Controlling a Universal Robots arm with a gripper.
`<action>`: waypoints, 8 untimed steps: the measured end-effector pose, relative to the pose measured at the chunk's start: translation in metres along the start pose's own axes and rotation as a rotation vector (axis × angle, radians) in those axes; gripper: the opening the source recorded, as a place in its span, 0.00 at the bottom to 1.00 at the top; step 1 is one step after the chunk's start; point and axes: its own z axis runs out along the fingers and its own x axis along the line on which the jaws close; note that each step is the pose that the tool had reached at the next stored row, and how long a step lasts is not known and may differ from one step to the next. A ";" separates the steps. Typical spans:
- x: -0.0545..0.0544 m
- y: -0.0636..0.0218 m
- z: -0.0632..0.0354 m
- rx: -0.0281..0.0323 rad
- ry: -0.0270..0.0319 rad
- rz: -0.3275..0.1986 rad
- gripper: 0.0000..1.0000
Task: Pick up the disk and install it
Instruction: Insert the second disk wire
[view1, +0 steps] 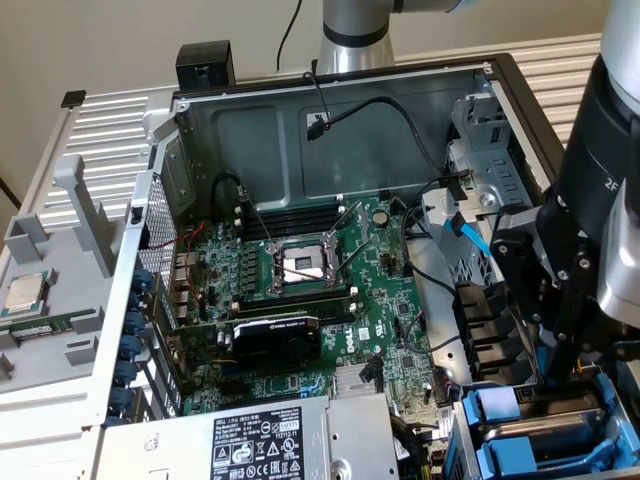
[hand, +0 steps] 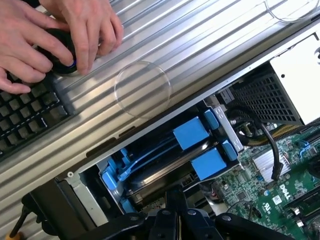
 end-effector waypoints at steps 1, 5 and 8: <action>0.000 0.0002 0.0004 -0.0002 0.0000 -0.002 0.11; 0.000 0.0004 0.0032 -0.0006 -0.0001 -0.009 0.11; 0.000 0.0006 0.0050 -0.0006 -0.0003 -0.014 0.11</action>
